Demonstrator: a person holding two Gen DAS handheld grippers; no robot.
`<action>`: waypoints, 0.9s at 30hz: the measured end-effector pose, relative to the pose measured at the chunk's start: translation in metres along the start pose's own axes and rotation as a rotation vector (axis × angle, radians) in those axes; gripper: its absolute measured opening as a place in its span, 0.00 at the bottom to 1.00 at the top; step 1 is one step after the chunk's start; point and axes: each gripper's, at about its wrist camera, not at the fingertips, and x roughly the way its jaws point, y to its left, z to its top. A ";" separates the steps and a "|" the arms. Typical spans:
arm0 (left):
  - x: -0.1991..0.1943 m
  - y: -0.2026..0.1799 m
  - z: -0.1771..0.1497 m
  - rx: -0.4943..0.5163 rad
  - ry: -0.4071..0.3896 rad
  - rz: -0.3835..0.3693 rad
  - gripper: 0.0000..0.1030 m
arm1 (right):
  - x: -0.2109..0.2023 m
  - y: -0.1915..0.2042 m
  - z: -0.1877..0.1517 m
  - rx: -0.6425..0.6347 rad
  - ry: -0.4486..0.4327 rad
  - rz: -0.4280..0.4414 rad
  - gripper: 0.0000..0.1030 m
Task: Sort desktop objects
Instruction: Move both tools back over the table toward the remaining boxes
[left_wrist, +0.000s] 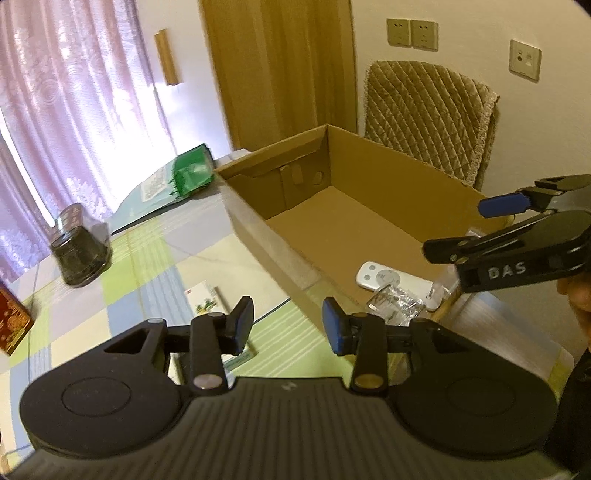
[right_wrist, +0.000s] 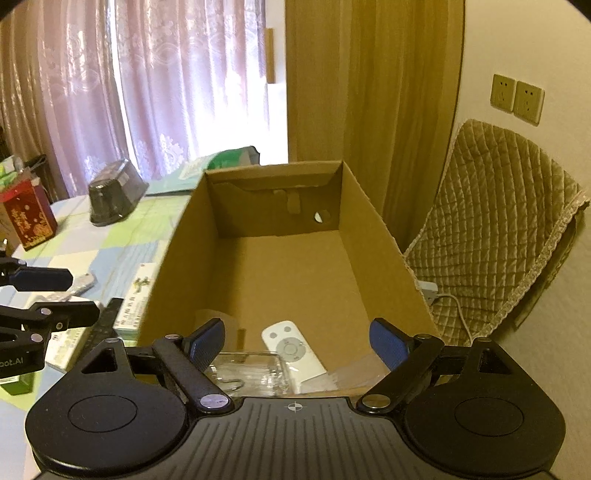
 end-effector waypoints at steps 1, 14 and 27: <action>-0.005 0.003 -0.004 -0.011 0.001 0.006 0.35 | -0.005 0.002 -0.001 0.001 -0.007 0.007 0.85; -0.073 0.051 -0.098 -0.192 0.075 0.111 0.42 | -0.061 0.062 -0.035 -0.042 -0.058 0.135 0.85; -0.119 0.105 -0.171 -0.346 0.124 0.231 0.53 | -0.057 0.162 -0.051 -0.167 -0.010 0.299 0.85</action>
